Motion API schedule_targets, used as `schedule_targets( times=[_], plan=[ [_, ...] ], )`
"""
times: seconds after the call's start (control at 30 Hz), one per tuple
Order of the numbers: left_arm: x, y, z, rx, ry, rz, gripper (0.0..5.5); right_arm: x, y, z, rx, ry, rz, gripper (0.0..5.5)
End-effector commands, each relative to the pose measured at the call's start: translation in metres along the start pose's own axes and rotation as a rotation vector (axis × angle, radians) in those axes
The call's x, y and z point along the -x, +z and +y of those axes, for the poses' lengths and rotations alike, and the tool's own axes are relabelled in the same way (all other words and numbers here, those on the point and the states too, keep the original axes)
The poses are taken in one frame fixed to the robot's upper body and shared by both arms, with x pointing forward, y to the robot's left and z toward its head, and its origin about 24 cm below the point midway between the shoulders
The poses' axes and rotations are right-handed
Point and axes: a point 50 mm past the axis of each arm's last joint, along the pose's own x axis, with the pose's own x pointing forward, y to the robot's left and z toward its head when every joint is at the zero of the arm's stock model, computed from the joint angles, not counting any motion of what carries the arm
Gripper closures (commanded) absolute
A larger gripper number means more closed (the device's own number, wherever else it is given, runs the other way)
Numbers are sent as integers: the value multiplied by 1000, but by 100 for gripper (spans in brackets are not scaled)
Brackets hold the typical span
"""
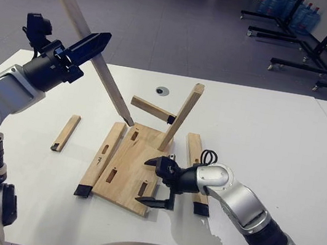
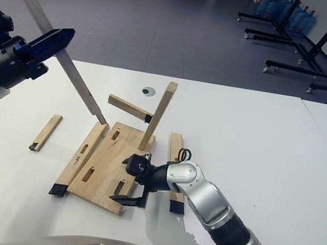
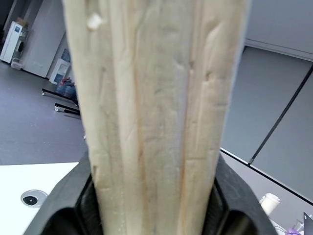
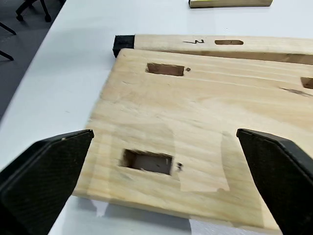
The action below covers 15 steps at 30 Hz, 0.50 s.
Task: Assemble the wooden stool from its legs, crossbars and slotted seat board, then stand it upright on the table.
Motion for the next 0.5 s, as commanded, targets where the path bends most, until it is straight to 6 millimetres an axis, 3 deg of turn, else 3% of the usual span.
schedule_targets(
  times=[0.03, 0.2, 0.33, 0.5],
  plan=[
    [0, -3, -2, 15, 9, 23, 348, -1, 18, 12, 12, 41, -26, 10],
    [0, -3, -4, 24, 14, 28, 348, -15, 29, 21, 180, 45, 18, 10],
    [0, -7, -4, 36, 19, 32, 348, -24, 17, 14, 311, -26, 120, 10],
    [0, -10, -4, 44, 27, 34, 348, -18, -2, 14, 365, -21, 208, 10]
  ],
)
